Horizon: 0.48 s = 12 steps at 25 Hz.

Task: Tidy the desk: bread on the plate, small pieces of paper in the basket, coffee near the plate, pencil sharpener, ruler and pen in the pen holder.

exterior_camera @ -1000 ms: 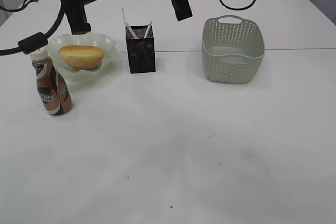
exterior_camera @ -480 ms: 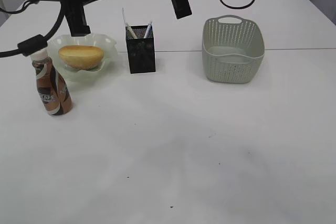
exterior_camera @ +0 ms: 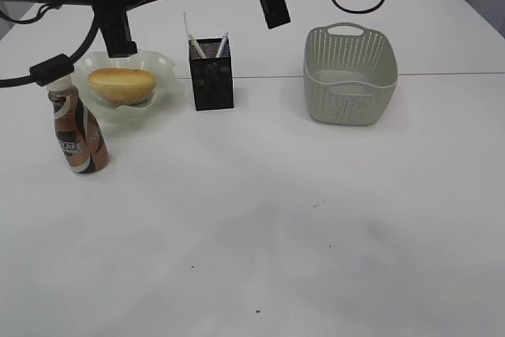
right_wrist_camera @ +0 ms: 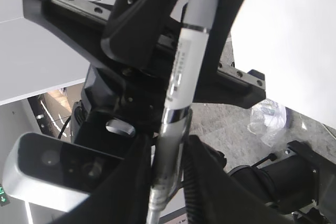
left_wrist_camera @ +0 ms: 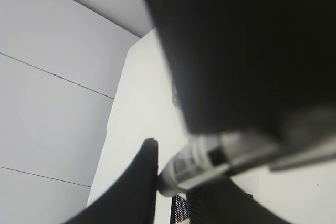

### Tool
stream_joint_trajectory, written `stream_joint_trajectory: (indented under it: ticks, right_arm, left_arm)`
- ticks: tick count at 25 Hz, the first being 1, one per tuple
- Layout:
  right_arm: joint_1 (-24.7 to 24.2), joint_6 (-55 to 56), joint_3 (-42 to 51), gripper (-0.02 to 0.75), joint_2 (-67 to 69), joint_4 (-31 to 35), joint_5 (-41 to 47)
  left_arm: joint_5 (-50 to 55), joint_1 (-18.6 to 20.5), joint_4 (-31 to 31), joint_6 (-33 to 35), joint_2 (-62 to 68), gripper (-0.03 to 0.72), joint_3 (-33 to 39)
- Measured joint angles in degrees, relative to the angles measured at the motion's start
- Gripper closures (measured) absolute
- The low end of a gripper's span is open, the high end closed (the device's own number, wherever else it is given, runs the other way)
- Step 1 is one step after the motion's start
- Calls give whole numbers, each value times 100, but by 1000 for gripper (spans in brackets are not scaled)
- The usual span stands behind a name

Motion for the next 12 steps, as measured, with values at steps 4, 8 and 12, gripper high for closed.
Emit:
stream_joint_trajectory:
  ticks: [4,8,12]
  right_arm:
    - [0,0,0,614,0,-22,-14]
    - [0,0,0,613,0,-34,-18]
    - [-24,-40,-11,605,0,-39,-55]
  left_arm:
    - [-12,0,0,0,0,581,0]
    - [-36,0,0,0,0,582,0]
    - [-79,0,-7,0,0,585,24]
